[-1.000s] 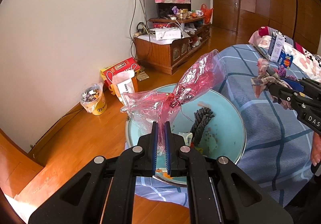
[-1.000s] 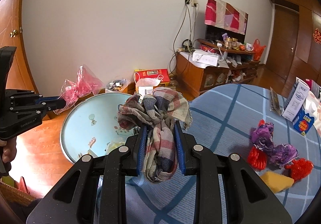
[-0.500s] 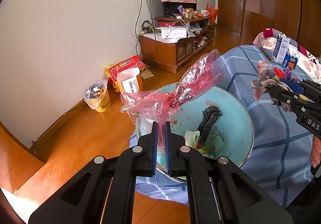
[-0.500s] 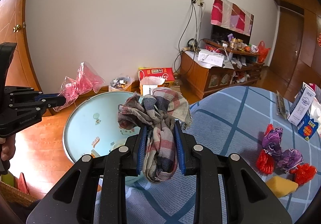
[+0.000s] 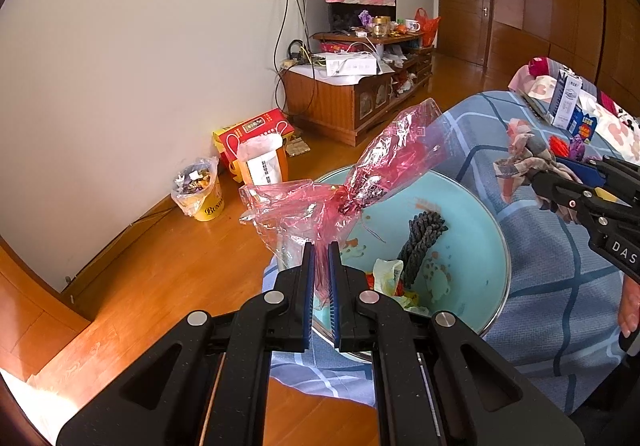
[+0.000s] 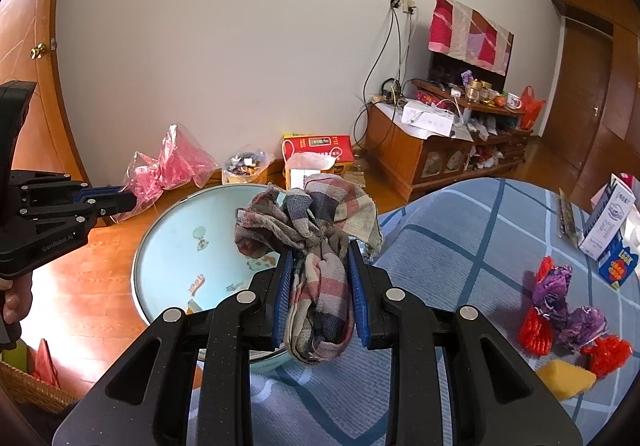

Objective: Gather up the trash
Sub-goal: 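Open both grippers above the basin to drop the cloth and pink bag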

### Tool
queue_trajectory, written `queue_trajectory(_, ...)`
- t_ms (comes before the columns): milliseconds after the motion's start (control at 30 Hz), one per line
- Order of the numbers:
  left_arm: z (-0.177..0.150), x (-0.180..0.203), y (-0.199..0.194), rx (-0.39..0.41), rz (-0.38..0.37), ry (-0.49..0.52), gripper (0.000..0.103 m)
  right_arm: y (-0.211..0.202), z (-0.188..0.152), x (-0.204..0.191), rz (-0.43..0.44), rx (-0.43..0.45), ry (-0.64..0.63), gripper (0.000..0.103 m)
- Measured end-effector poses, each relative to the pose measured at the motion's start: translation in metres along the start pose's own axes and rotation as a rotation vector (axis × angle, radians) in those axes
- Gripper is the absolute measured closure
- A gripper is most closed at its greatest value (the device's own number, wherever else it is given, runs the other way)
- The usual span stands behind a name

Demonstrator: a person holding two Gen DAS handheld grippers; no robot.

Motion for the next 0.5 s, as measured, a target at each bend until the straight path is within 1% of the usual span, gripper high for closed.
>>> queue_trajectory(500,0.0002,-0.0008,-0.0024,0.005,0.0,-0.01,0.097,0.0027,-0.0007,-0.0018,0.005,-0.009,-0.009,0.075)
Point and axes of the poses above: each gripper's, at about its wrist camera, not at the fingertips, and y roughly the way its jaws point, x to its right, z to its top, the point moved 4 cm from there along y, roughly the way its jaws point, and after that the axes turned 1 degree about -y, right-handed, at the moved point
